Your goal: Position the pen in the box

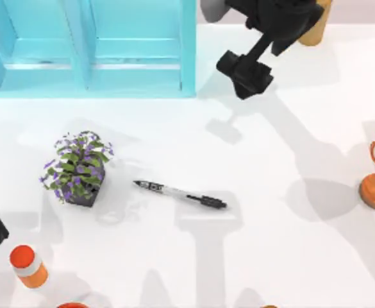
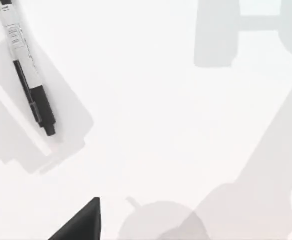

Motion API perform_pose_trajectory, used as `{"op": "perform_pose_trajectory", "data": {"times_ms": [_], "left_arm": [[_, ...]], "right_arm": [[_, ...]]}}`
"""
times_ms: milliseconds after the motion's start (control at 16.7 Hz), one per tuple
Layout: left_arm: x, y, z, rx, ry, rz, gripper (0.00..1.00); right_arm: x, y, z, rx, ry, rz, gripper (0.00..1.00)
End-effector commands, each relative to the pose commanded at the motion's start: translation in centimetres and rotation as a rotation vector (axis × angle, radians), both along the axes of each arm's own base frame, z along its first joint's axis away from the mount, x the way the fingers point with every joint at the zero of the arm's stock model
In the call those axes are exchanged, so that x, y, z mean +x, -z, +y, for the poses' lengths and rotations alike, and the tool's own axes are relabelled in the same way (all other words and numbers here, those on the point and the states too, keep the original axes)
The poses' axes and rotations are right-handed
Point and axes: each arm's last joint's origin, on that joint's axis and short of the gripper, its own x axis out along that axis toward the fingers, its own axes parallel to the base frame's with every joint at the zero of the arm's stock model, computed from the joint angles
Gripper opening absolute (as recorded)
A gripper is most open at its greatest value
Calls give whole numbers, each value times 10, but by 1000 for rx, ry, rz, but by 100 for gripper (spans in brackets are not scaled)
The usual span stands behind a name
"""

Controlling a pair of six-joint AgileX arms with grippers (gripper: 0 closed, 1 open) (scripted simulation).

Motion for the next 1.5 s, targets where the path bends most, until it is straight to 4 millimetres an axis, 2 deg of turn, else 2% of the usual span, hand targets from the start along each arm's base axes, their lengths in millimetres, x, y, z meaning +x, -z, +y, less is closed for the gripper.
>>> {"op": "perform_pose_trajectory", "data": {"times_ms": [240,360,480,600,1080,1500], "left_arm": [[0,0,0,0,0,0,100],[0,0,0,0,0,0,100],[0,0,0,0,0,0,100],[0,0,0,0,0,0,100],[0,0,0,0,0,0,100],[0,0,0,0,0,0,100]], "right_arm": [[2,65,59,-43,-167,164,100],[-4,91,80,-59,-228,230,100],[-10,109,94,-66,-271,270,100],[-12,116,99,-68,-289,284,100],[-10,123,101,-70,-288,287,100],[-14,173,107,-66,-289,281,100]]}}
